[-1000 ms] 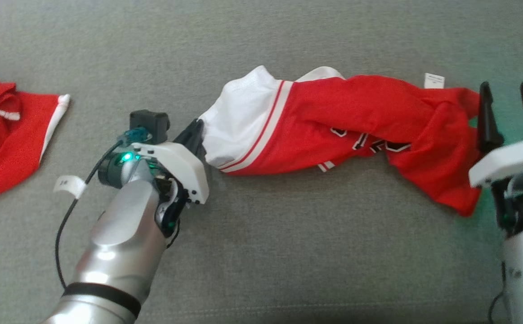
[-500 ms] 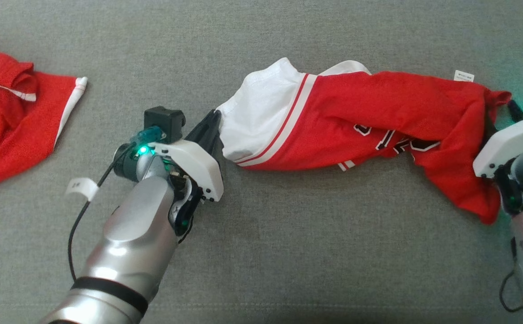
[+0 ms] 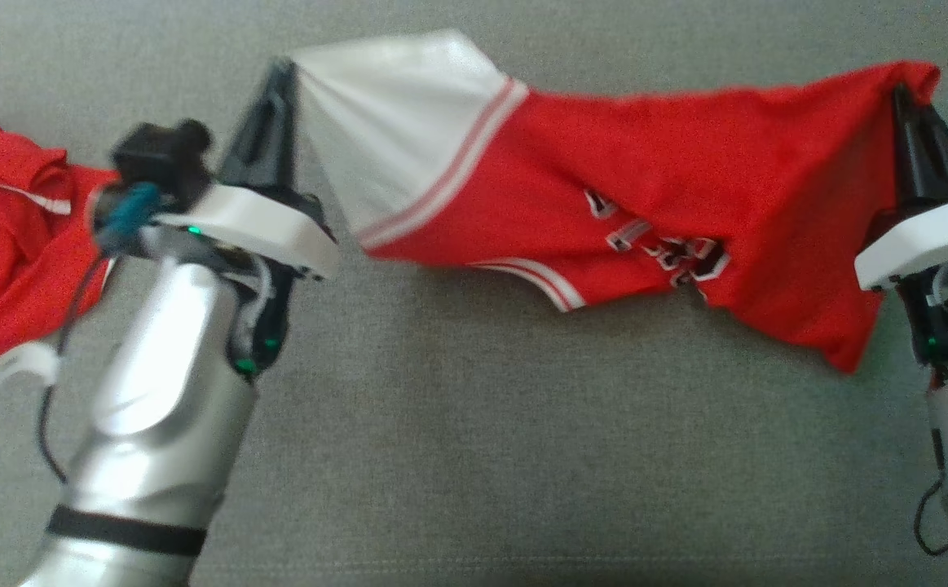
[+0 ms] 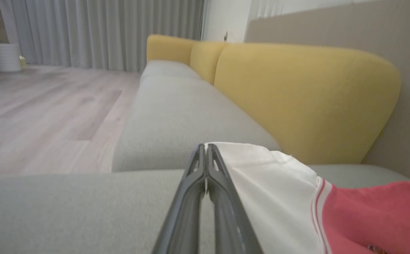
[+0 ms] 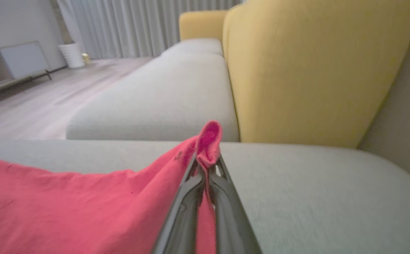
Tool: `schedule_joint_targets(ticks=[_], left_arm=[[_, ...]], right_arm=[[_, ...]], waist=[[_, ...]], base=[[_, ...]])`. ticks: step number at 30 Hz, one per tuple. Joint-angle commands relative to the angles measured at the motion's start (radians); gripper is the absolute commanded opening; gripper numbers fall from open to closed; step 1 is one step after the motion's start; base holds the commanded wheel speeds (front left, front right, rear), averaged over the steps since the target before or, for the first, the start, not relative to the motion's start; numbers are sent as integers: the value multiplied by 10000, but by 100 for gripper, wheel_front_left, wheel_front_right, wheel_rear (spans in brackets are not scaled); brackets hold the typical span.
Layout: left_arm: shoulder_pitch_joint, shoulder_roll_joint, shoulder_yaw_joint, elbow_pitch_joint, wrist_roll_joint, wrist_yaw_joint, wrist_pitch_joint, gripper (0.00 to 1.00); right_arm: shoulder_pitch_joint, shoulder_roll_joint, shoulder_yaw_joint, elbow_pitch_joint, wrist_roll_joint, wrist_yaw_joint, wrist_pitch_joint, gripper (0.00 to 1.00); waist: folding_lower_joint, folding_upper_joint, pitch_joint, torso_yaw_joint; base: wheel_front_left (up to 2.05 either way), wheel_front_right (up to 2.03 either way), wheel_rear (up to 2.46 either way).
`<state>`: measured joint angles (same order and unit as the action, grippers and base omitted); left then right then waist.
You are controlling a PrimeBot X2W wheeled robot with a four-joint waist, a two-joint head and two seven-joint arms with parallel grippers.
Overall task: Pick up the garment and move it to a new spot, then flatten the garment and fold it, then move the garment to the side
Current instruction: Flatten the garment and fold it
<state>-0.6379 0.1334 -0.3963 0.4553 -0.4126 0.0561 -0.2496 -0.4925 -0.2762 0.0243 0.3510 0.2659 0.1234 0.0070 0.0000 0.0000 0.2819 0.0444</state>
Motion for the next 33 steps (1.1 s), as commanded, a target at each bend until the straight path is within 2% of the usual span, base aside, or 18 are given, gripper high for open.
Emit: schedule_joint_targets(ticks=[1,6,12,21,33], left_arm=[[-28,444,554,-724,111,112,-118,0],[238,841,1270,-2704,316,243,-120,0],[-297,1286,1504,-3855,583,463,252,0],[-1148,1613,1350,-4263,748,508,1325,0],[-1499,1650,1300,-4347,687,574,1611,0]], right_arm=[[102,-216,224,-729,93,73,-58,0],[346,-156,372,-2685,225,73,281,0],[215,136,586,-3966,353,73,902,0],[193,742,281,-4634,346,73,1485,0],[-169,1302,-138,-4945,671,73,1907,0]], waist=[[0,0,-271,-21],[0,0,-951,3],[0,0,-1756,24],[0,0,-2755,-55],[0,0,-2804,-113]], base=[[0,0,0],[0,0,0],[0,0,0],[0,0,0],[0,0,0]])
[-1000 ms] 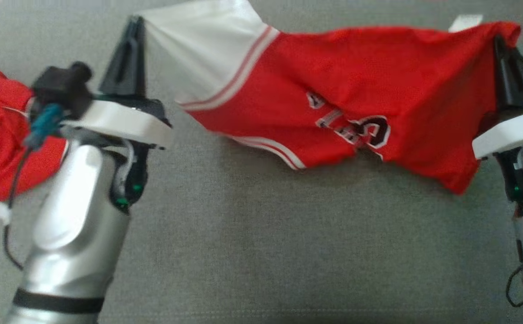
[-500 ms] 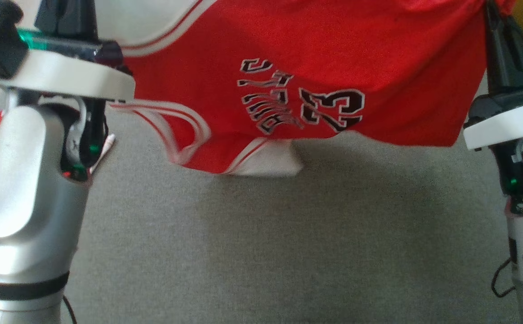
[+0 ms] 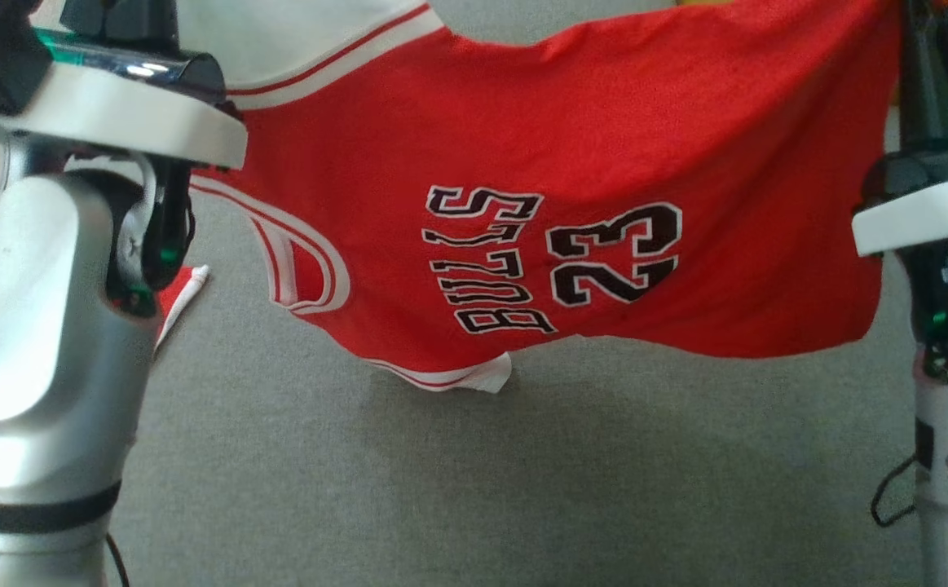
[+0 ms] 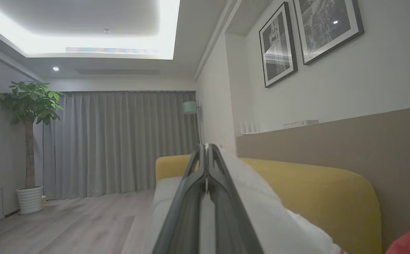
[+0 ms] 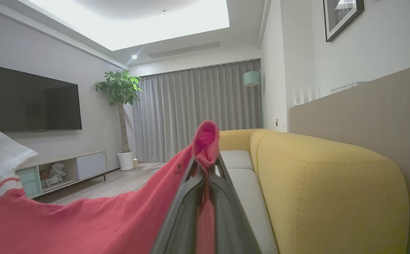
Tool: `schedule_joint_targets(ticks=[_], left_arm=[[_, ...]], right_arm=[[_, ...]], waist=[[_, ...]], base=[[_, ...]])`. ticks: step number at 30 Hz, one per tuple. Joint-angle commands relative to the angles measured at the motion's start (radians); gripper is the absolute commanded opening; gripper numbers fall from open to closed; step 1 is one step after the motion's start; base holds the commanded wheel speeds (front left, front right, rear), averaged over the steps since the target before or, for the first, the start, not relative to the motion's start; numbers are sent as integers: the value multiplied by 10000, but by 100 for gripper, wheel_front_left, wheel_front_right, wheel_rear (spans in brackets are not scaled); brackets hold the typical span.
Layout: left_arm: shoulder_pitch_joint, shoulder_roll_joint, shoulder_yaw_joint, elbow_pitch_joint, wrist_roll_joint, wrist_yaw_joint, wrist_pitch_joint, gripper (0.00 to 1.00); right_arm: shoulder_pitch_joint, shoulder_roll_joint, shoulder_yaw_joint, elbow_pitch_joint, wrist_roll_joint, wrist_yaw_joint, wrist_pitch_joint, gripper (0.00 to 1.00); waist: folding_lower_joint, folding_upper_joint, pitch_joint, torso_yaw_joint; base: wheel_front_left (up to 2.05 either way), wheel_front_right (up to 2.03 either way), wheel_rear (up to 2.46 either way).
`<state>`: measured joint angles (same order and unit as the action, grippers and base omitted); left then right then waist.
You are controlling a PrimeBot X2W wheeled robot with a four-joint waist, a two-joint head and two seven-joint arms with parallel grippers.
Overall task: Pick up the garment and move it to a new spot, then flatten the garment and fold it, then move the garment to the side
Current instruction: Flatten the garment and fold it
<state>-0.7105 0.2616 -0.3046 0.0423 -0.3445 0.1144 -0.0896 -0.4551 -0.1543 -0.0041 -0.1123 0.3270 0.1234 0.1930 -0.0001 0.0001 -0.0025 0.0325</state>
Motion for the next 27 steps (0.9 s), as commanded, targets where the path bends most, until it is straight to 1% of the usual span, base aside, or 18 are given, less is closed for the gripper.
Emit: schedule_joint_targets(ticks=[1,5,8,12,17,22,24,27], left_arm=[[-871,344,370,-113,-21,-42,-1,0],[-1581,226,288,687,-116,-284,-115,0],[-2381,47,220,1751,-236,-556,-261,0],[-3758,-148,265,3597,-290,-842,-763,0],[-5424,-348,581,5866,-394,-962,-1418,0],[-6705,-455,822,7186,-300,-960,-1679,0],[-6969,-539,886,7592,-250,-946,-1706,0],[-7127,-723,961,8081,-188,-1037,-1715,0]], right_arm=[[-623,105,126,-264,72,73,64,0],[-1319,241,46,308,271,73,46,0],[-2235,376,-152,1337,316,73,-130,0],[-3842,632,-323,3169,367,73,-888,0],[-5855,890,-30,5799,380,73,-2316,0],[-7615,1008,466,8090,398,73,-3805,0],[-8124,1024,698,8968,370,73,-4145,0],[-8624,1034,1262,10137,474,73,-4362,0]], waist=[[1,-1,110,8],[1,-1,535,-37],[1,-1,926,-109],[1,-1,1384,-222],[1,-1,1593,-444],[1,-1,1915,-611],[1,-1,2036,-611],[1,-1,2326,-552]], base=[[0,0,0],[0,0,0],[0,0,0],[0,0,0],[0,0,0],[0,0,0],[0,0,0],[0,0,0]])
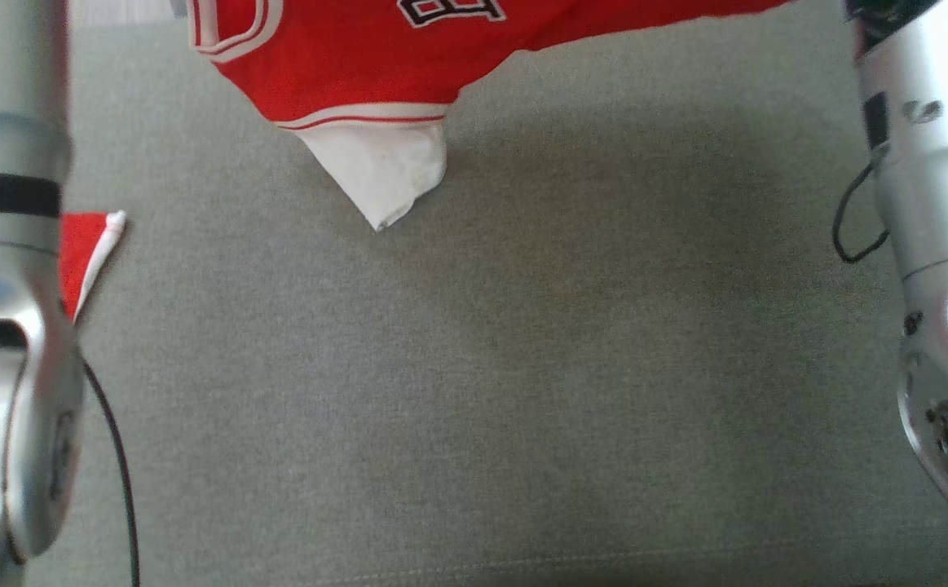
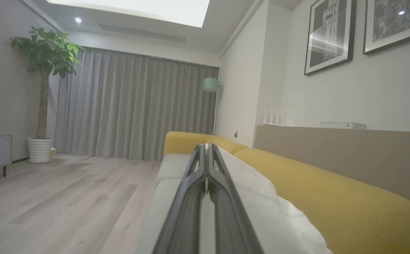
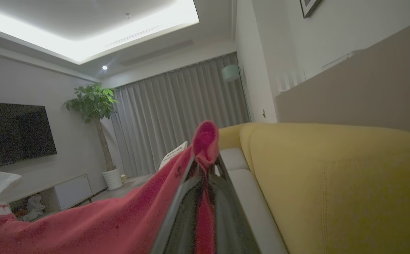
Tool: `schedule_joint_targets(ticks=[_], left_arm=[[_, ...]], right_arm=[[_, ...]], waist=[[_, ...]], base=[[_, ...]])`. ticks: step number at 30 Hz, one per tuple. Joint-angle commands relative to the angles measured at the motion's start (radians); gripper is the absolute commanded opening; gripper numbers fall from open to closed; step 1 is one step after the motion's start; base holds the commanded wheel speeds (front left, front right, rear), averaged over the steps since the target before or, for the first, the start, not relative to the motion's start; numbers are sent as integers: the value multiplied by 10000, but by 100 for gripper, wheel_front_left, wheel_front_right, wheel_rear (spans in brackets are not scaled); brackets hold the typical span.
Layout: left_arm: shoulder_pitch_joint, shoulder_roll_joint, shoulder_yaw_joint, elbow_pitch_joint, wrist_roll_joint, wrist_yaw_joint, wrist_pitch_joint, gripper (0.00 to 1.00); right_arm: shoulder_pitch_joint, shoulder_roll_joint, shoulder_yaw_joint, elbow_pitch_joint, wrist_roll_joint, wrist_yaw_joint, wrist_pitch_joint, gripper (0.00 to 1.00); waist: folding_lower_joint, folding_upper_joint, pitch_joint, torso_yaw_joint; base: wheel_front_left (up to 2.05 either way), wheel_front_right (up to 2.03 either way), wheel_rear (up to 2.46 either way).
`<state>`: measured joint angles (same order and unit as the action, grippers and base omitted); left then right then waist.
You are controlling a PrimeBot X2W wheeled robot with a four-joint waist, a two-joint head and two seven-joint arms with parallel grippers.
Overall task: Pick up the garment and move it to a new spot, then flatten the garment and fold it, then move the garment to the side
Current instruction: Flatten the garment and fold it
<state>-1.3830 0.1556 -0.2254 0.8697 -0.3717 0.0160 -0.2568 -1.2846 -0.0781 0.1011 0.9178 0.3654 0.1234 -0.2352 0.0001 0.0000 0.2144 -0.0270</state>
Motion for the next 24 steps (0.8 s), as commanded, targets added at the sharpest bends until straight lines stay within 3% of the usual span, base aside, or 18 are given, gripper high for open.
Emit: schedule_joint_targets(ticks=[1,6,14,24], left_arm=[[-370,261,199,-15,86,-89,-44,0],[218,-151,73,1080,211,-369,-47,0],[1527,-512,242,2414,17,-768,-48,0],[3563,-667,411,1948,236,-787,-48,0]], right_arm=[[-416,274,476,168,199,73,-108,0],[-499,276,1753,1655,843,73,40,0],[123,278,3030,2669,1706,73,97,0],[2029,98,3801,3017,1624,73,-239,0]], waist=[[-1,0,261,68],[-1,0,843,179],[-1,0,1540,228],[-1,0,1222,526]], base=[[0,0,0],[0,0,0],[0,0,0],[0,0,0]])
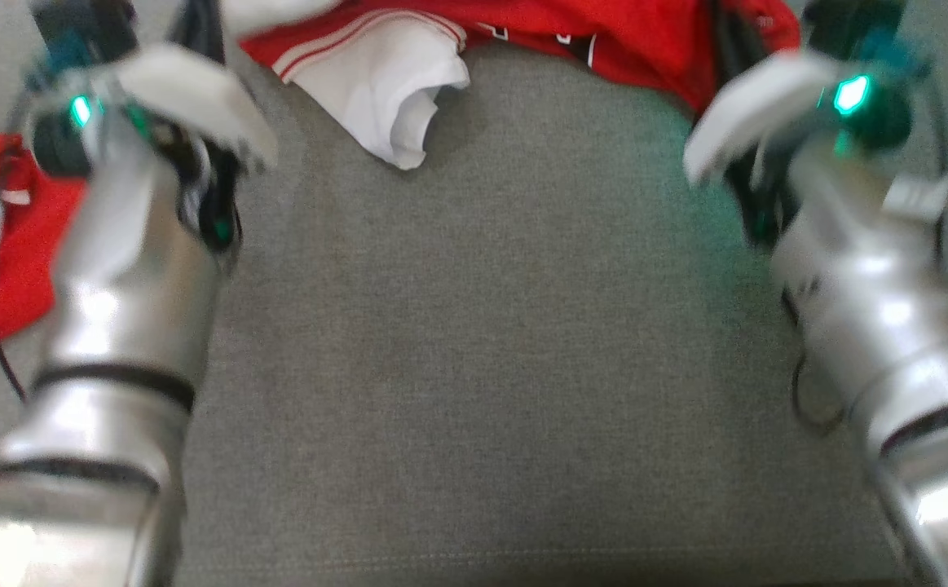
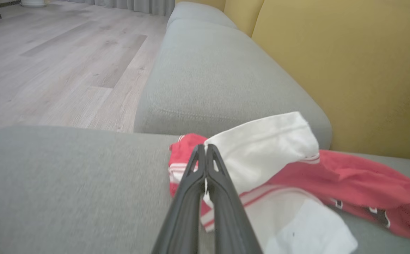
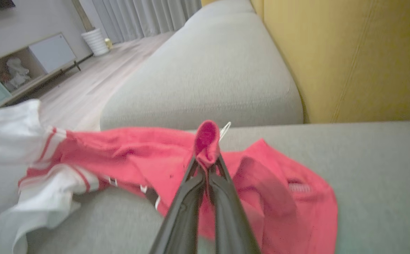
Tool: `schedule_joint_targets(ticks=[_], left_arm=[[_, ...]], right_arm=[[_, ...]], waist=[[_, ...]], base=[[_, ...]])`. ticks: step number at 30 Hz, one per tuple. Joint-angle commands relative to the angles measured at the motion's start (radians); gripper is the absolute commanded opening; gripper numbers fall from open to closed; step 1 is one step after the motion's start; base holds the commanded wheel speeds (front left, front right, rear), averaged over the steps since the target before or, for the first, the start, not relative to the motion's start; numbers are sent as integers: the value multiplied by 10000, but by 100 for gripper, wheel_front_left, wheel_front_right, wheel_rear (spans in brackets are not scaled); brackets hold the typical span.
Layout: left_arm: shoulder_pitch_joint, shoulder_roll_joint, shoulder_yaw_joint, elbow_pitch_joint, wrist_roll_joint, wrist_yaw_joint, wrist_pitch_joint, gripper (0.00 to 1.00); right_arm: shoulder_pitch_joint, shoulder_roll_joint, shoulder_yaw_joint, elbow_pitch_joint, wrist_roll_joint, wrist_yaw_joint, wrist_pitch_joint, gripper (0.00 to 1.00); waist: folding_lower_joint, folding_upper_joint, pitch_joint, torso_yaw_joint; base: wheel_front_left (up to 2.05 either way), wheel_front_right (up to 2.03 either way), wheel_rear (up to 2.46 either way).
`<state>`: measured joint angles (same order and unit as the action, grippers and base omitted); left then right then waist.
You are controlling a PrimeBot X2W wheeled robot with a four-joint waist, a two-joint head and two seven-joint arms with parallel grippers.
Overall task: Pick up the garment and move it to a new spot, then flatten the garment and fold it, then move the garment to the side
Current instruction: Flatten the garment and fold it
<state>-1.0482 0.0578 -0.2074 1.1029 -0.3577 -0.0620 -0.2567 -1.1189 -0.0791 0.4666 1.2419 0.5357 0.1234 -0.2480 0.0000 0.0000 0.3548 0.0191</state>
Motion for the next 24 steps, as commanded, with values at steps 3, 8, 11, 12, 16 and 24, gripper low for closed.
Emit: schedule_joint_targets(ticks=[3,8,11,12,16,24], left_arm=[[1495,256,481,-1214,140,72,-50,0],[4005,187,900,-3184,369,162,-51,0],[5457,219,1109,-4470,570,199,-51,0],[5920,235,1199,-4921,609,231,-51,0],[7730,344,1392,-6661,756,388,-51,0],[11121,524,1326,-11117,1030,1302,1435,0]], right_arm=[[1500,-73,122,-565,-127,73,-130,0],[3550,-296,-467,-1753,-191,73,-134,0],[4702,-371,-748,-2535,-363,73,-135,0],[5086,-381,-808,-2815,-446,73,-135,0],[6509,-569,-1285,-3972,-698,73,-136,0],[9551,-817,-2616,-7109,-1304,73,1184,0]], waist=[[0,0,-528,136],[0,0,-1171,114],[0,0,-1478,84],[0,0,-1575,55],[0,0,-2001,0],[0,0,-2765,50]], base=[[0,0,0],[0,0,0],[0,0,0],[0,0,0],[0,0,0],[0,0,0]])
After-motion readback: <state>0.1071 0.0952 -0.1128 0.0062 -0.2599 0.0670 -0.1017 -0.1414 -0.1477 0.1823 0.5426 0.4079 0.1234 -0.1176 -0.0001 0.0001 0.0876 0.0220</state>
